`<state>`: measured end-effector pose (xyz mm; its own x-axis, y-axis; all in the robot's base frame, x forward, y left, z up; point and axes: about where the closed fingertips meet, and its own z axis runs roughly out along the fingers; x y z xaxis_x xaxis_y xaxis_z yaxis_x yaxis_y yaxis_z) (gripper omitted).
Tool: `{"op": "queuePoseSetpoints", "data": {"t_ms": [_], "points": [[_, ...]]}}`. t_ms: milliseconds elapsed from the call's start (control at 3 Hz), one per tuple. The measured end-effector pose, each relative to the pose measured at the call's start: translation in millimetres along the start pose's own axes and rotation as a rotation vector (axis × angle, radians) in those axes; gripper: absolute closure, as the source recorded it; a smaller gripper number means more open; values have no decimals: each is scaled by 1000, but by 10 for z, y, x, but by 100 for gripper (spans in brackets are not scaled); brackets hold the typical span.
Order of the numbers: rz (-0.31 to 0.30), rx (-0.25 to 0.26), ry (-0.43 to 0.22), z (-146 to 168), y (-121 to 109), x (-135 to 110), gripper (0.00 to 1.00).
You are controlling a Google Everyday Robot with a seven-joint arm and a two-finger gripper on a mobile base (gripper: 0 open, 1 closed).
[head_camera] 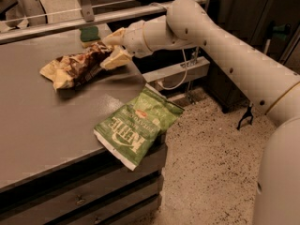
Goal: Move brown chip bag near sponge
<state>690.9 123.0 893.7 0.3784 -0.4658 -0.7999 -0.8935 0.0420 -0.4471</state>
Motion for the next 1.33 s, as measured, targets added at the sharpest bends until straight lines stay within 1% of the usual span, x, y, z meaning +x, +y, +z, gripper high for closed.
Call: {"op": "queuePoseSetpoints", "data": {"t_ms": [333, 1000, 1333], "points": [[11, -9, -1, 23, 50, 48, 0], [27, -22, -10, 87, 94, 105, 0], [41, -11, -30, -5, 171, 14, 0]]}}
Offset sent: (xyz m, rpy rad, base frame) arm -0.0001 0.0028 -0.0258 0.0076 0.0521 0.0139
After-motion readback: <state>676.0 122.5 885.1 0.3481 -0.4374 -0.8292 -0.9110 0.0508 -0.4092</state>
